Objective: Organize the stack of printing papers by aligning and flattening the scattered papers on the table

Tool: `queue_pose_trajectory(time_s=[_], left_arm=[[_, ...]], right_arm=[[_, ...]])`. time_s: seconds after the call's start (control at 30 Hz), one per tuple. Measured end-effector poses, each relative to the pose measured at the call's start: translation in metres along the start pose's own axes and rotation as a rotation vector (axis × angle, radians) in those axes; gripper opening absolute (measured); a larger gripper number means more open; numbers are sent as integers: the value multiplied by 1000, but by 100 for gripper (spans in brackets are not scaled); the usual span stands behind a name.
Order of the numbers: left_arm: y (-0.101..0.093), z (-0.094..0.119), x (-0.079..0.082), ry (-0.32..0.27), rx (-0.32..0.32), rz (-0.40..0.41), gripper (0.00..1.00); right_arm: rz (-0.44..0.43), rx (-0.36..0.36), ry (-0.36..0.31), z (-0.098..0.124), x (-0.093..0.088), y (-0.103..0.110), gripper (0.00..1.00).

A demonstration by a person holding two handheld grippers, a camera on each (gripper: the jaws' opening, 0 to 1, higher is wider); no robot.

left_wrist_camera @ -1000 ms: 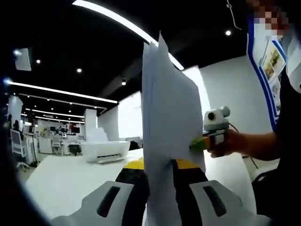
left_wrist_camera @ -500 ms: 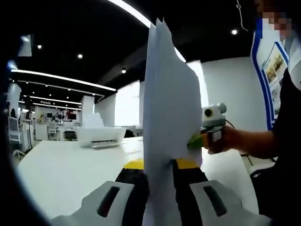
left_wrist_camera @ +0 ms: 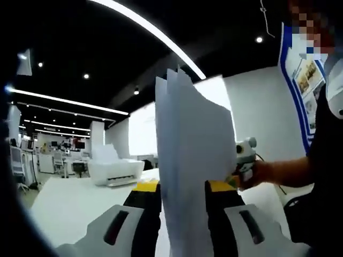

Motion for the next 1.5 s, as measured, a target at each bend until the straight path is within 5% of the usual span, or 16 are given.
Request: queue_pose_trajectory(time_s=[0.13, 0.23, 0.37, 0.47, 0.6, 0.9, 1.0, 1.33, 1.4, 1.43, 1.5], left_arm=[[-2, -10, 5, 1, -20, -19, 32], [-4, -9, 3, 9, -28, -39, 8], [-8, -7, 2, 12, -49, -17, 6], [-8, -6, 3, 16, -59, 6, 5], [-4, -3, 3, 12, -60, 27, 5], [-10, -4, 3, 22, -99, 33, 5], [-10, -5, 3, 24, -103, 43, 6], [-10, -8, 17, 33, -69, 33, 6], [-11, -8, 19, 38, -64, 26, 11], [-8, -8, 15, 57, -50, 24, 21], [-5, -8, 5, 96, -35, 37, 29]], right_arm=[[5, 14, 11, -1, 0, 2, 0], [3, 10, 18, -1, -1, 1, 0], [-1, 9, 20, -1, -1, 0, 0], [2, 9, 33, -1, -1, 1, 0], [4, -21, 72, 8, 4, -3, 17], [44, -23, 53, 25, 43, -8, 15], [59, -6, 30, 27, 56, -5, 0], [113, 0, 19, 25, 67, -3, 0], [118, 2, 20, 26, 68, -3, 0], [117, -5, 31, 27, 66, -4, 0], [96, -20, 45, 27, 61, -7, 8]])
Point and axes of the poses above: the point that each gripper's makers call its tool centre point, and the gripper's own axes: z roughly backward along the fingers, y roughly to its left, x roughly out of its top, the point moved 3 cm from there along z, roughly backward along the fingers, and after that the axes turned 5 degrees about x, right-handed, at the moved point
